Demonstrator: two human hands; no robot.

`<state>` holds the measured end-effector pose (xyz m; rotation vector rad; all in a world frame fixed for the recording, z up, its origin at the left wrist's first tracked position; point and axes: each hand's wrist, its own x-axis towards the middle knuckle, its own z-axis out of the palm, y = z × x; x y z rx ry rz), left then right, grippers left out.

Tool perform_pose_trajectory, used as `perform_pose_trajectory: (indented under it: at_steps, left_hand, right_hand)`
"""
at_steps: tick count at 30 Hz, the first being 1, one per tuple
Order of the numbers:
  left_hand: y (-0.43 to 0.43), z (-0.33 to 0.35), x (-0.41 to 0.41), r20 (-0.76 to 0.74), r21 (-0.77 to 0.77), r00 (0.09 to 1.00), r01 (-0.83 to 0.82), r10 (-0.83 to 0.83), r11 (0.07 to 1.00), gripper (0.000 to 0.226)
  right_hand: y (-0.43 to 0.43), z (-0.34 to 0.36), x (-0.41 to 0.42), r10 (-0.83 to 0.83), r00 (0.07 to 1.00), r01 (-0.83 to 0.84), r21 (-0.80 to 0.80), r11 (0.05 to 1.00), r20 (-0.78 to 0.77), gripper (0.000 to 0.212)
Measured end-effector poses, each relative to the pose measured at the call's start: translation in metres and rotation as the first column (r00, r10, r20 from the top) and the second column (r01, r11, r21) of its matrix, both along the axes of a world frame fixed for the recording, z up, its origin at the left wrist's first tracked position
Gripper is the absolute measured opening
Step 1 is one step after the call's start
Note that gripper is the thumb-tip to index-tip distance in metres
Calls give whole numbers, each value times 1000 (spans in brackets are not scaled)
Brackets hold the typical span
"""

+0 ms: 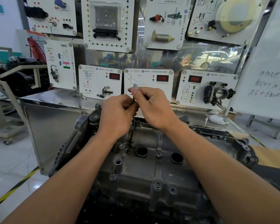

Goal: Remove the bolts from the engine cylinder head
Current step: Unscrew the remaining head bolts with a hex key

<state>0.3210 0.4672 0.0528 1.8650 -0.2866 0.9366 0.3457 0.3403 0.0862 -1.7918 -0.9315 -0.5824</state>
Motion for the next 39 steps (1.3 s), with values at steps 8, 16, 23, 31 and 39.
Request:
perform_pose_trajectory:
  at_steps: [8,16,23,31,39]
  left_hand:
    - [-2,4,-3,-25,3,999,30,-30,1000,12]
    - [0,5,-10,-40,56,996,76,-74,996,16]
    - [-4,7,-3,-41,75,997,-56,59,996,12]
    - [-2,6,-7,-59,-10,996,64,-64,998,22]
    - [-1,6,-7,-76,58,996,49,-45,997,13]
  right_hand:
    - [1,2,1,-12,1000,12,75,997,-2,21]
    - [-2,2,0,-17,1000,18,-65,998,16,29]
    - [0,3,0,-43,999,43,107,993,-1,22]
    - [0,5,-1,-39,999,39,-52,998,-1,33]
    - [0,5,-3,-77,996,77,17,997,51,29]
